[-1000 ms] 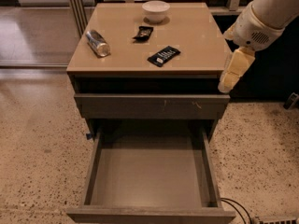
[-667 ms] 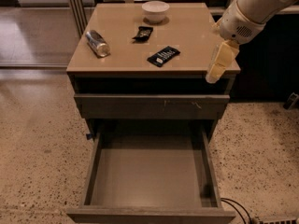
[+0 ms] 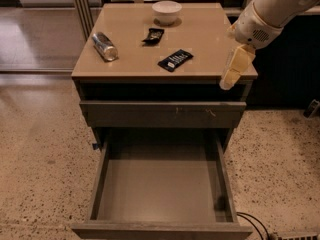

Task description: Place rxbar blueberry into middle drawer

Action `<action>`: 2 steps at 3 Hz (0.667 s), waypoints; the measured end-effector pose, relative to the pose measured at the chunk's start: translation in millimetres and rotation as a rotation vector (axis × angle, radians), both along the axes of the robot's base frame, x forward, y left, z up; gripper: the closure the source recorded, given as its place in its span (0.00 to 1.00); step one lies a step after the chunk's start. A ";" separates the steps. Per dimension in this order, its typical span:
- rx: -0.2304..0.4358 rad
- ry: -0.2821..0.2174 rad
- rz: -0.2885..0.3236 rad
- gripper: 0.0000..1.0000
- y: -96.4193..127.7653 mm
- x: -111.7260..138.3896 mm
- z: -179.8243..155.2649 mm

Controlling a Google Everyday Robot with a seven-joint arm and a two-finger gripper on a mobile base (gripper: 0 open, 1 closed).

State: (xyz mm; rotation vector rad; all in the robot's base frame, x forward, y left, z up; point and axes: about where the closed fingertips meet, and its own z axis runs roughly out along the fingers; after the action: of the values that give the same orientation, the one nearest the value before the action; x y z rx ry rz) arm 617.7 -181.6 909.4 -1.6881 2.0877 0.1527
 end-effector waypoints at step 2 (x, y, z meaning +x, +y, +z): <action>0.012 -0.026 0.121 0.00 18.0 68.6 -23.6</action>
Offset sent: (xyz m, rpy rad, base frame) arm 0.1395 0.0236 -0.0084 0.0494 -0.0805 0.1908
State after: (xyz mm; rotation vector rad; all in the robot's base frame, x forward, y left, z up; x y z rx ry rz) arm 686.3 -163.6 885.8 -1.8002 1.9626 0.1802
